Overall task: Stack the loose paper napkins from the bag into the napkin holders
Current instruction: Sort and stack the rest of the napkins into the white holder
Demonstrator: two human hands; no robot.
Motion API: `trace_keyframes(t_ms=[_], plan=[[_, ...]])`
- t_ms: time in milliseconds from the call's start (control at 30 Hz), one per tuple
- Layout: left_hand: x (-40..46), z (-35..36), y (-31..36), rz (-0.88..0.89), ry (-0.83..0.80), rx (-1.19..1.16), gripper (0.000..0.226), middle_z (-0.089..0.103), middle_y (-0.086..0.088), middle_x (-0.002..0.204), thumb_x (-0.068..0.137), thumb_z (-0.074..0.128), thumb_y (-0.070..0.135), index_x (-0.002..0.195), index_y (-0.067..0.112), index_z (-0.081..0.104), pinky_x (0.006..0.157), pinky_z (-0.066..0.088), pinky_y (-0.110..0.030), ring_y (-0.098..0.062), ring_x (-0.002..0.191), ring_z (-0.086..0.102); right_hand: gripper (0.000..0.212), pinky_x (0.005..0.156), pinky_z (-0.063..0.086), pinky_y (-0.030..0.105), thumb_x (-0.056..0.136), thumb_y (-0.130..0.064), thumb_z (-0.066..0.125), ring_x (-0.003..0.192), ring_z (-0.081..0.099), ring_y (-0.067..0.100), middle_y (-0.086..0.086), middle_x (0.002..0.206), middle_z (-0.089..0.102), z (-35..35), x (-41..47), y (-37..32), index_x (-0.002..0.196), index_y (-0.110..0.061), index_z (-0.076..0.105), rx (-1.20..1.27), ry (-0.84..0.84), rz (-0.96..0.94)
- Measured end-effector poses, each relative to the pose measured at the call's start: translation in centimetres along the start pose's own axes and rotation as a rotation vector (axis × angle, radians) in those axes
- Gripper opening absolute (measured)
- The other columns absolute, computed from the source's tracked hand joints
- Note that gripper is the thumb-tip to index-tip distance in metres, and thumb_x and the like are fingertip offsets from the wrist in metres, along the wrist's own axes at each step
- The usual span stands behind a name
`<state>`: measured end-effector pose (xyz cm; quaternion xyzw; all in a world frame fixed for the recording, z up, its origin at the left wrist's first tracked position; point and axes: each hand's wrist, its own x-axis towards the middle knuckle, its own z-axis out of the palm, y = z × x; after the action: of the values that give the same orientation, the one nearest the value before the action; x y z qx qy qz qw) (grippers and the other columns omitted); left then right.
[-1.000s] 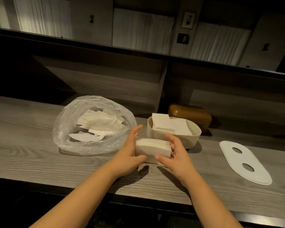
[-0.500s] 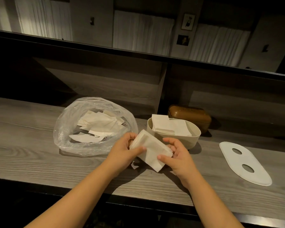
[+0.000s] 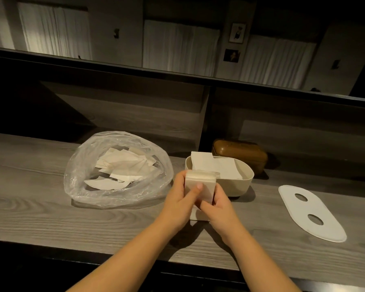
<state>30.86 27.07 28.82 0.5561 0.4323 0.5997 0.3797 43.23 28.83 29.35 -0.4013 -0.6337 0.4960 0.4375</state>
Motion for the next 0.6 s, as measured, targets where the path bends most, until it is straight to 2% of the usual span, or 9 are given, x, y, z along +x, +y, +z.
trace_keyframes(t_ms=[67,100,200,300,400,533,600], plan=[[-0.2,0.3,0.1,0.013,-0.063,0.043,0.045,0.050,0.017,0.129,0.101,0.053,0.024,0.140,0.029,0.032,0.088,0.047,-0.011,0.009,0.115,0.052,0.052,0.096,0.051,0.031,0.094,-0.008,0.060,0.120,0.056,0.010,-0.010,0.129,0.059,0.1,0.0,0.1,0.135,-0.037,0.045,-0.002,0.011,0.003],[-0.2,0.2,0.1,0.020,-0.065,0.045,0.047,0.049,0.016,0.130,0.100,0.053,0.029,0.141,0.028,0.030,0.088,0.047,-0.011,0.010,0.115,0.052,0.050,0.098,0.051,0.033,0.094,-0.010,0.060,0.120,0.056,0.011,-0.010,0.128,0.060,0.1,0.0,0.1,0.136,-0.036,0.047,-0.002,0.037,0.000],[-0.1,-0.4,0.3,-0.004,-0.024,0.067,0.053,0.055,0.012,0.126,0.088,0.059,0.041,0.136,0.029,0.039,0.086,0.052,-0.019,-0.003,0.113,0.057,0.042,0.098,0.051,0.039,0.093,-0.018,0.064,0.116,0.059,0.013,-0.009,0.123,0.065,0.0,0.0,0.0,0.130,-0.035,0.055,0.079,0.084,0.015],[-0.1,-1.0,1.0,-0.102,-0.072,0.127,0.033,0.063,0.012,0.114,0.092,0.067,0.036,0.120,0.033,0.051,0.076,0.053,-0.018,-0.005,0.101,0.063,0.040,0.096,0.053,0.043,0.085,-0.021,0.069,0.112,0.063,0.017,-0.006,0.117,0.069,-0.1,0.0,-0.3,0.122,-0.034,0.059,0.252,0.067,0.063],[0.0,-1.8,1.2,-0.103,-0.077,0.128,0.014,0.069,0.009,0.104,0.092,0.065,0.032,0.105,0.027,0.062,0.077,0.055,-0.023,-0.011,0.097,0.066,0.046,0.082,0.058,0.034,0.077,-0.019,0.074,0.102,0.067,0.014,-0.007,0.109,0.071,-1.2,-0.2,-0.7,0.119,-0.032,0.059,0.271,0.065,0.031],[0.5,-3.3,1.7,-0.044,-0.242,0.367,0.013,0.070,0.012,0.099,0.091,0.068,0.033,0.103,0.028,0.066,0.077,0.057,-0.022,-0.001,0.089,0.066,0.060,0.084,0.060,0.039,0.077,-0.004,0.077,0.108,0.063,0.019,-0.002,0.119,0.061,-3.0,-0.4,-0.8,0.125,-0.027,0.051,0.134,0.066,-0.002],[0.7,-3.4,1.7,-0.020,-0.247,0.408,0.014,0.070,0.012,0.099,0.090,0.069,0.033,0.104,0.032,0.066,0.076,0.057,-0.021,0.001,0.089,0.066,0.047,0.081,0.060,0.038,0.080,-0.003,0.075,0.105,0.065,0.020,-0.001,0.112,0.065,-3.1,-0.5,-0.6,0.118,-0.024,0.057,0.051,0.053,-0.011]])
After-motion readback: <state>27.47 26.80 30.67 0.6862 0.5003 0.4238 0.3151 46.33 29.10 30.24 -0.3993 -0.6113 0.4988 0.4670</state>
